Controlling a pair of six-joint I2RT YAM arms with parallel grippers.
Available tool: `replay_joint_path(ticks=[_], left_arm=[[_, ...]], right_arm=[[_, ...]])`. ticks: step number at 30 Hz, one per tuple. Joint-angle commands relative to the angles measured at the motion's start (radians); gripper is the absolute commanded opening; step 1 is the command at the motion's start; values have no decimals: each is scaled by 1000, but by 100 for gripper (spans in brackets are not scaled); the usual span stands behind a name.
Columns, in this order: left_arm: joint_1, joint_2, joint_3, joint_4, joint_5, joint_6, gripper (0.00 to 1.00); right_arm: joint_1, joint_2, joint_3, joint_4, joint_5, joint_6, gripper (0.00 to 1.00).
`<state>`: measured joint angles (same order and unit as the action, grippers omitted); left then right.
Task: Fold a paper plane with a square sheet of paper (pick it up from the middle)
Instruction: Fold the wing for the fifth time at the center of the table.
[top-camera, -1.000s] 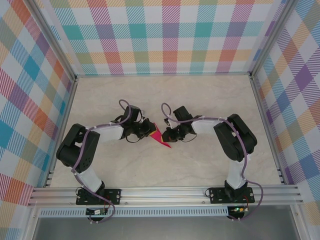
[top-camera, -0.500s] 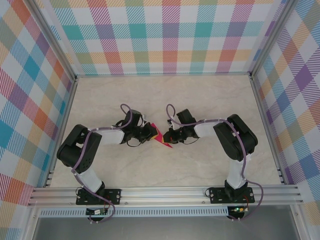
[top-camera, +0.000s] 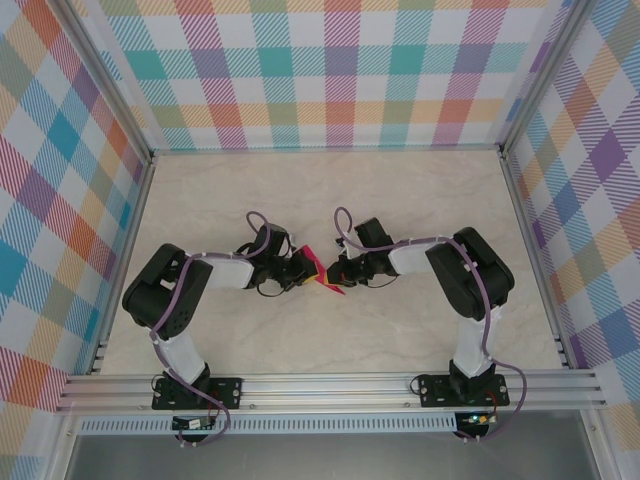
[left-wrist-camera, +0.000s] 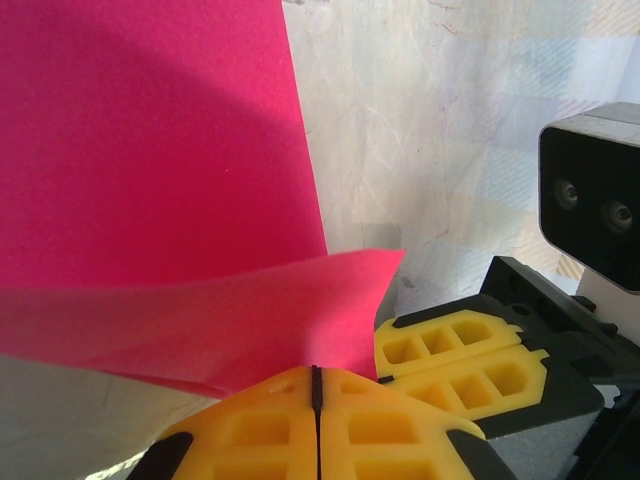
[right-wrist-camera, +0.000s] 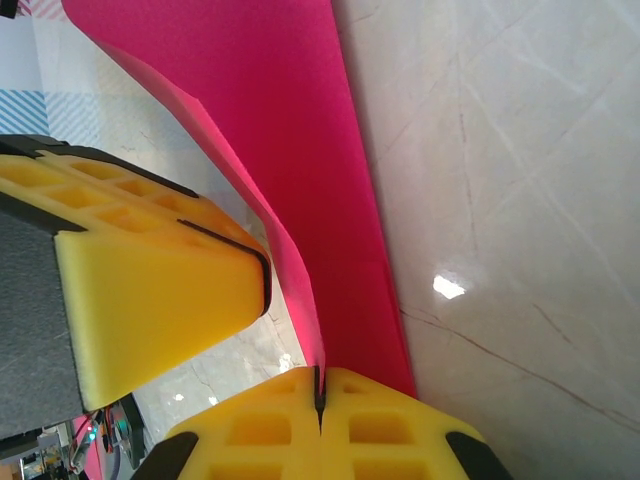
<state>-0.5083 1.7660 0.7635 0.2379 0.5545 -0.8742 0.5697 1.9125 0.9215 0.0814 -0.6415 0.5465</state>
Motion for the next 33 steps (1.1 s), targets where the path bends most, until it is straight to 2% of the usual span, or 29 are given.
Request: replay_joint_path(ticks=[1, 9, 19, 28, 33], left_arm=[[-10, 28, 21, 2, -20, 12, 7], [-10, 40, 28, -23, -39, 28, 6], [-10, 40, 37, -60, -57, 42, 6], [-10, 47, 47, -76, -65, 43, 5], [-10, 50, 54, -81, -68, 44, 5]], right_arm=[[-6, 21, -2, -8, -26, 1, 6], [-7, 12, 13, -40, -25, -12, 8], [-6, -54, 64, -194, 19, -132, 24], [4, -57, 100, -309, 44, -314, 25], [7, -32, 109, -330, 39, -349, 22]])
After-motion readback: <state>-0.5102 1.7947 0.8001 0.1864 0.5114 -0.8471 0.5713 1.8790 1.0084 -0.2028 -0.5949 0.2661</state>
